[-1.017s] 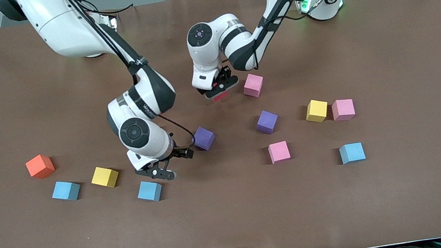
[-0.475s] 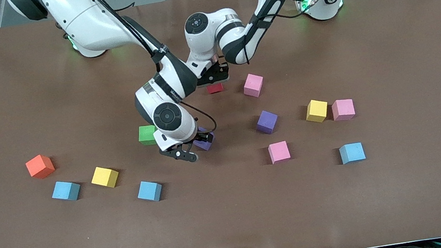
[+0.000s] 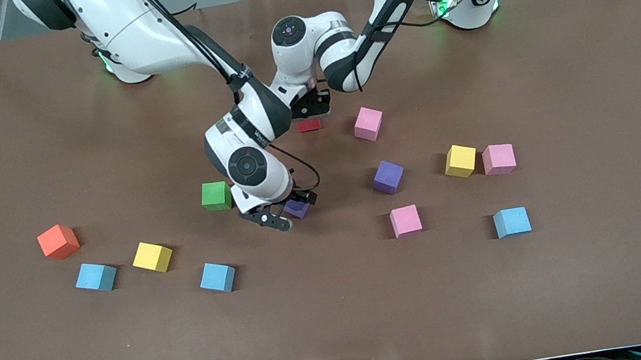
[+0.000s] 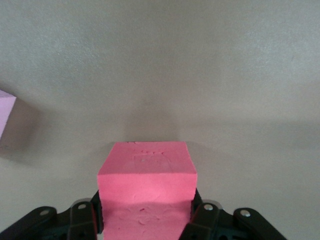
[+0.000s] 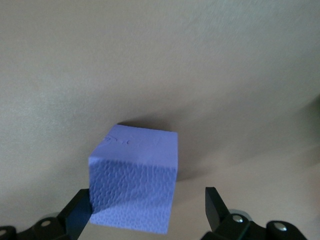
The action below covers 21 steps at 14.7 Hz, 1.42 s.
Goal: Arrange 11 blocks into digit 3
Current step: 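Set the red cube down mid-table and open the left gripper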
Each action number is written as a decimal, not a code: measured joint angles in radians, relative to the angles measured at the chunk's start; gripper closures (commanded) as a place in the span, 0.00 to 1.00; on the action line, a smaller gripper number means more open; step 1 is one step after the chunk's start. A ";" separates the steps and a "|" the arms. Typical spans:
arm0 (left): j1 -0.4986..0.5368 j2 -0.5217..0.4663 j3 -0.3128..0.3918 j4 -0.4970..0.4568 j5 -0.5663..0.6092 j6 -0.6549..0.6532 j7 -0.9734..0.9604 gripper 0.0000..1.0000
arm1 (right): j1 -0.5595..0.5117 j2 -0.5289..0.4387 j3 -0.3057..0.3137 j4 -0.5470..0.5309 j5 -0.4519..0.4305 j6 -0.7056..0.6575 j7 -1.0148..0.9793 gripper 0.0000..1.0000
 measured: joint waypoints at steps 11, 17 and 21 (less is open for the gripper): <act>0.005 0.000 -0.002 -0.016 0.000 0.031 -0.001 0.00 | 0.007 0.017 -0.008 -0.007 0.001 0.024 0.053 0.02; 0.020 -0.001 -0.003 -0.015 0.000 0.031 -0.002 0.00 | 0.006 0.024 -0.009 -0.007 0.001 0.034 0.053 0.19; 0.043 -0.042 -0.005 -0.028 0.000 0.013 -0.002 0.00 | 0.006 0.031 -0.008 -0.007 0.001 0.064 0.055 0.48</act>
